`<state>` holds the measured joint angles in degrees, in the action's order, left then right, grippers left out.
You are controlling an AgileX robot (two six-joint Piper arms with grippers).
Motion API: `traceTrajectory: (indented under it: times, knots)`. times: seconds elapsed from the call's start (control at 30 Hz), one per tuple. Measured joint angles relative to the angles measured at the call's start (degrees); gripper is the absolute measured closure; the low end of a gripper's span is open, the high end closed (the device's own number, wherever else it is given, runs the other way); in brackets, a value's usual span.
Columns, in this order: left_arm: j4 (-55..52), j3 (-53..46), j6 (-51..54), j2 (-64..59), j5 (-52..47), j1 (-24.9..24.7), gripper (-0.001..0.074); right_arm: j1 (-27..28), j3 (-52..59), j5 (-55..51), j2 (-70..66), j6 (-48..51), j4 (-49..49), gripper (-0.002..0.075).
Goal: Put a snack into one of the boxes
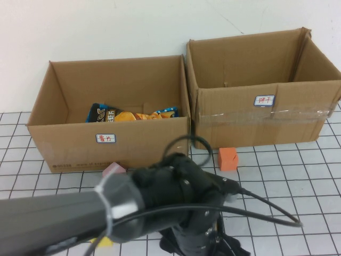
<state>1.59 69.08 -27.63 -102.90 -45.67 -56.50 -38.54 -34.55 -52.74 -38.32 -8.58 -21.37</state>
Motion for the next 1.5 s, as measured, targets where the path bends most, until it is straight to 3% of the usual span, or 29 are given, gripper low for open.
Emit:
traceTrajectory:
  times: [0.17, 0.37, 0.47, 0.7, 1.0, 1.2, 1.33, 1.5]
  knots:
    - [-4.2, 0.0, -5.8, -5.0, 1.9, 0.0, 0.0158, 0.0, 0.0, 1.0, 0.0, -0.8, -0.1, 0.0725]
    - [-3.0, 0.0, -5.9, -7.8, 3.7, 0.0, 0.0176, 0.0, 0.0, 1.1, 0.0, -0.8, -0.1, 0.0725]
    - [-3.0, 0.0, -5.3, -7.9, 3.6, 0.0, 0.0261, 0.0, 0.0, 1.1, 0.0, -0.8, -0.1, 0.0725]
    - [-2.4, 0.8, -2.5, -7.6, 3.5, 0.0, 0.0575, 0.0, 0.0, 1.1, 0.0, -0.8, -0.1, 0.0725]
    - [-3.3, 13.1, 6.5, -5.8, -5.1, 0.0, 0.0579, 0.0, 0.0, 1.1, 0.0, -1.3, -0.1, 0.0725]
    - [-16.5, 28.5, 11.9, -5.7, -9.1, 0.0, 0.0580, 0.0, 0.0, 1.4, 0.0, -1.9, -0.1, 0.0725]
    - [-28.5, 35.1, 12.4, -5.7, -5.1, 0.0, 0.0580, 0.0, 0.0, 3.5, 0.0, -2.9, -0.2, 0.0725]
    - [-41.0, 37.2, 7.9, -5.7, 6.9, 1.6, 0.0580, 0.0, 0.1, 8.4, 0.0, -3.4, -0.4, 0.0725]
